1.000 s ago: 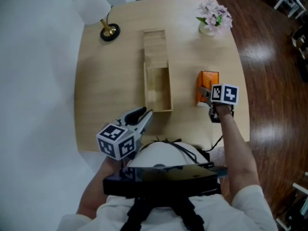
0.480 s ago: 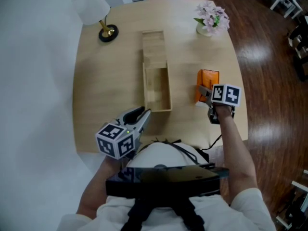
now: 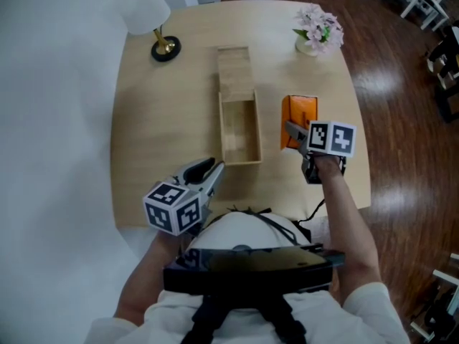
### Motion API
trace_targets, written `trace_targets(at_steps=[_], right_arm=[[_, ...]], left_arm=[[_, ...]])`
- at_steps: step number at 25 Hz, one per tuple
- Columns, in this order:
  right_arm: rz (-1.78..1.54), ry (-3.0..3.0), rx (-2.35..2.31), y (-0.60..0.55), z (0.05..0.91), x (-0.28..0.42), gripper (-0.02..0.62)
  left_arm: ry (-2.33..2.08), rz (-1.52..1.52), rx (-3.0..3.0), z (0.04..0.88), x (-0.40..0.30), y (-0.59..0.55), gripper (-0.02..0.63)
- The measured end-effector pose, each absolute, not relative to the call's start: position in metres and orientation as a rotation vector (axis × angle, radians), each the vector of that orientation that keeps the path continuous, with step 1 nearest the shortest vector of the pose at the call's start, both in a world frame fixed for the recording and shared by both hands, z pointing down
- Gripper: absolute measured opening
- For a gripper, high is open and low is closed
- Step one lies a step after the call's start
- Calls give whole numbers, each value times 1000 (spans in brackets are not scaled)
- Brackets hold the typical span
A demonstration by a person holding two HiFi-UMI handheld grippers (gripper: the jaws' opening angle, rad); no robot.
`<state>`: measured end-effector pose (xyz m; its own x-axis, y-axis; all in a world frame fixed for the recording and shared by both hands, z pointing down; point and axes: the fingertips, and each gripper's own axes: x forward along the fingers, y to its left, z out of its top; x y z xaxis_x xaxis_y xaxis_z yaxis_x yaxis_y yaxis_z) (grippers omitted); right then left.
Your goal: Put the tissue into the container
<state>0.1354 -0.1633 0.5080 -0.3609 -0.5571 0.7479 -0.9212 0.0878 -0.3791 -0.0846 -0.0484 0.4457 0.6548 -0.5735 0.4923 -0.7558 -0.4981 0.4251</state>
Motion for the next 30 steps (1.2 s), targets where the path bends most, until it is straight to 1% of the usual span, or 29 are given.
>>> trace_targets(at_steps=[18,26,30], right_arm=[[1117,-2073,1345,-167,475,35,382],[1113,-2091,1281,-164,483,-13,382],[1107,-2063,1269,-160,496,-25,382]], left_arm=[[-1033,356,2236,448,-117,-46,112],[-1007,361,2234,453,-127,-44,112],[-1006,350,2231,454,-132,-47,112]])
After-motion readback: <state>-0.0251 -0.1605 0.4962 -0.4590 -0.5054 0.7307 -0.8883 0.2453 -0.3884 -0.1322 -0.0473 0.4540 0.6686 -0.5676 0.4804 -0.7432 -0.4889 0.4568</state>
